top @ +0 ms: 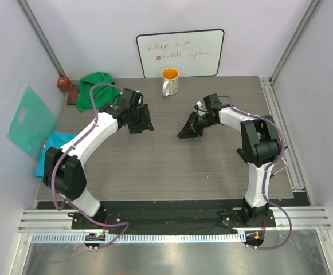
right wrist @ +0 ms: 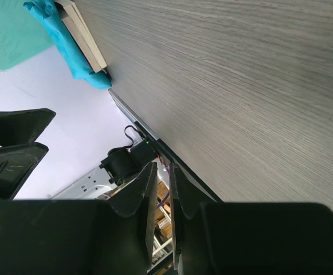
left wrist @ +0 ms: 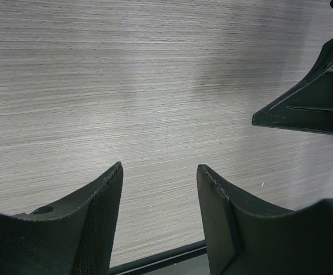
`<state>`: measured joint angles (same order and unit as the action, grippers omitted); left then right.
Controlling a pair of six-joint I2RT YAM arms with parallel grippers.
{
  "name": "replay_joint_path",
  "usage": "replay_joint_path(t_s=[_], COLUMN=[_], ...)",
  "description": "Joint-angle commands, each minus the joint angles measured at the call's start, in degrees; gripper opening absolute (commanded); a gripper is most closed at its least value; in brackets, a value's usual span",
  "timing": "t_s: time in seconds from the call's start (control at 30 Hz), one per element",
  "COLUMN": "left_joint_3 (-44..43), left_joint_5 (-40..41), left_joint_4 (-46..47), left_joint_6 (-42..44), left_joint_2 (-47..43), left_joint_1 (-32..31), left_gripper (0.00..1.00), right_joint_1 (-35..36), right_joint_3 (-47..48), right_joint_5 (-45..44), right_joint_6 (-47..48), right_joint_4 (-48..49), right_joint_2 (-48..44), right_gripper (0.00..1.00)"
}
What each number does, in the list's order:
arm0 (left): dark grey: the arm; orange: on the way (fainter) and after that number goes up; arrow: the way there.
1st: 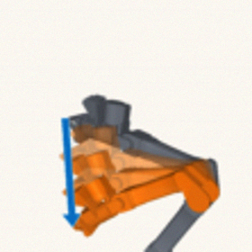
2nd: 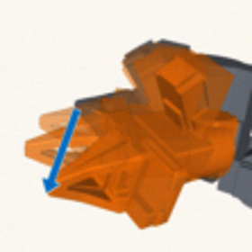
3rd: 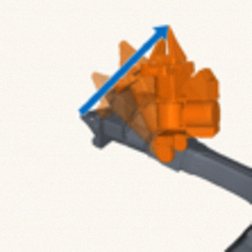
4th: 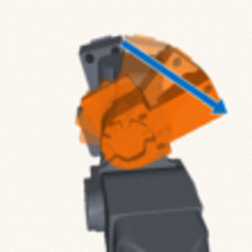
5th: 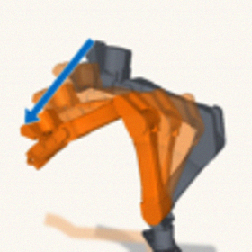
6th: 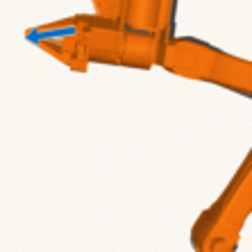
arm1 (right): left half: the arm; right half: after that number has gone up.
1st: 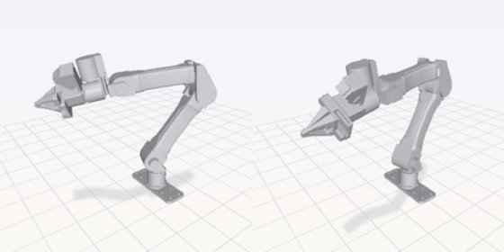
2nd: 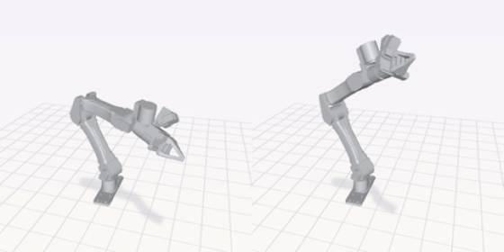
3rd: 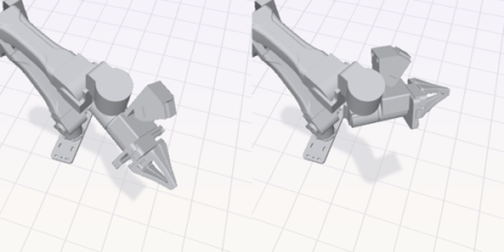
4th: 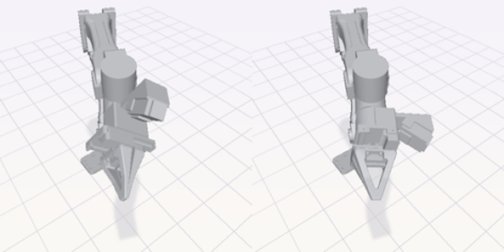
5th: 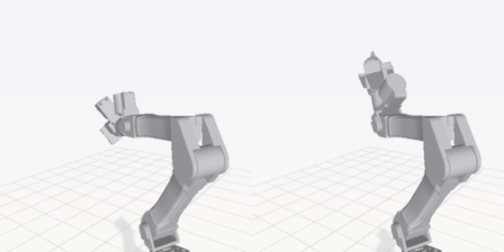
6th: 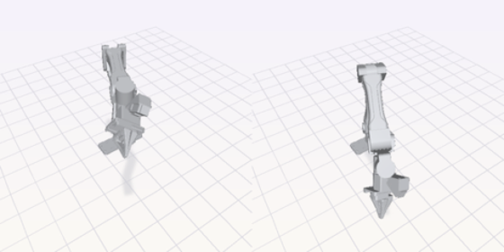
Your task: Fold and stack the t-shirts
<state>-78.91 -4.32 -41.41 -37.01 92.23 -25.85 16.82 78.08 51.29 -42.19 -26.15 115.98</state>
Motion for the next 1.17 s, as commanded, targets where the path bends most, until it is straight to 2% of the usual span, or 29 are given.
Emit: replay_joint_path(t_s=[0.0,0.93,1.03,1.13], left_joint_3=[-1.86,-2.47,-2.30,-2.65], left_joint_5=[-0.95,-0.95,-1.05,-0.34], left_joint_4=[-0.16,-0.25,0.10,0.10], left_joint_6=[0.98,0.72,0.80,0.89], left_joint_2=[-0.38,1.20,1.03,0.68], left_joint_1=[0.09,0.09,0.09,0.09], left_gripper=[0.55,0.55,0.52,0.55], right_joint_1=[-0.03,-0.03,-0.03,-0.03], right_joint_3=[0.14,0.49,0.58,0.58], right_joint_5=[0.13,0.48,0.48,0.57], right_joint_6=[0.53,0.71,0.71,0.71], right_joint_4=[0.66,0.66,0.66,0.66], right_joint_2=[-0.67,0.38,0.38,0.30], right_gripper=[0.20,0.20,0.20,0.20])
